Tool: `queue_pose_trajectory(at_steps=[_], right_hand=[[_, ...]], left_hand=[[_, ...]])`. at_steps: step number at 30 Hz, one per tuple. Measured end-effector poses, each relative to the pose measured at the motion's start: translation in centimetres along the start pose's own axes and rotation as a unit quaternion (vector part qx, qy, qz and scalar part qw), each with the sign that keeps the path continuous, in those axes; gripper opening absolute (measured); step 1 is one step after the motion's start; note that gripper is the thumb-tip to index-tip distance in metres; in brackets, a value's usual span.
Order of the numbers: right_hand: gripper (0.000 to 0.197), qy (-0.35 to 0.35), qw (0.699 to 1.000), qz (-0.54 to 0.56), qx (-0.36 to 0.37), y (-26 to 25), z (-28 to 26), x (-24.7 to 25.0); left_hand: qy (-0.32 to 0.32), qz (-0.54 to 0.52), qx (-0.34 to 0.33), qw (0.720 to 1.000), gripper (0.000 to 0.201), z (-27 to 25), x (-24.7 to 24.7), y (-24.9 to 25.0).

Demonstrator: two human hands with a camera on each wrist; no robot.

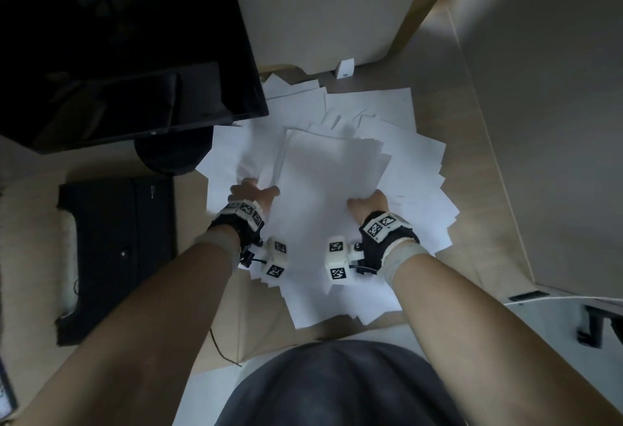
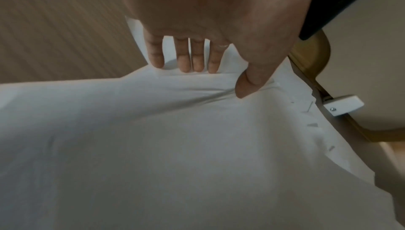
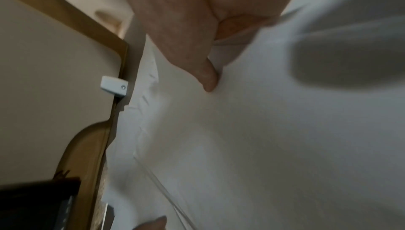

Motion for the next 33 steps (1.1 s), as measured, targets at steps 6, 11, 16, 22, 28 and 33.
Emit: queue_pose_trajectory(at_steps=[6, 11, 16, 22, 28, 33], right_hand=[[0.054, -0.003, 0.996, -0.013, -0.089, 4.6, -0.8, 2.8], [0.084, 0.053, 0.991, -0.077, -0.092, 5.3, -2.8, 3.7], [0.101, -0.027, 0.997, -0.012, -0.073, 4.2, -2.7, 0.9], [0.051, -0.045, 0.998, -0.006, 0.034, 5.1, -1.7, -0.4], [0.060, -0.096, 0.991, 0.026, 0.087, 4.7, -2.7, -1.2], [0.042, -0.064, 0.978, 0.076, 0.185, 2.5, -4.9, 1.6]], left_hand=[[-0.009, -0.010, -0.009, 1.000, 0.068, -2.4, -2.3, -1.0], [0.004, -0.033, -0.023, 0.999, 0.055, -3.1, -3.3, -2.2], [-0.040, -0.154, -0.010, 0.987, 0.098, -2.4, -4.3, -3.6], [-0.078, -0.133, 0.007, 0.988, 0.084, -4.8, -5.3, -6.1], [-0.043, -0.136, 0.000, 0.990, 0.077, -5.9, -4.3, -6.6], [-0.055, -0.193, -0.033, 0.979, 0.079, -6.9, -2.8, -5.1]])
Point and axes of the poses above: each hand's wrist, its own z-axis towards the middle knuckle, its own x-axis out of the back of the hand, y = z × x, the point moved 5 cm from there along z, towards the middle knuckle, and after that the axes turned 1 degree about -y, right-handed, at the moved point
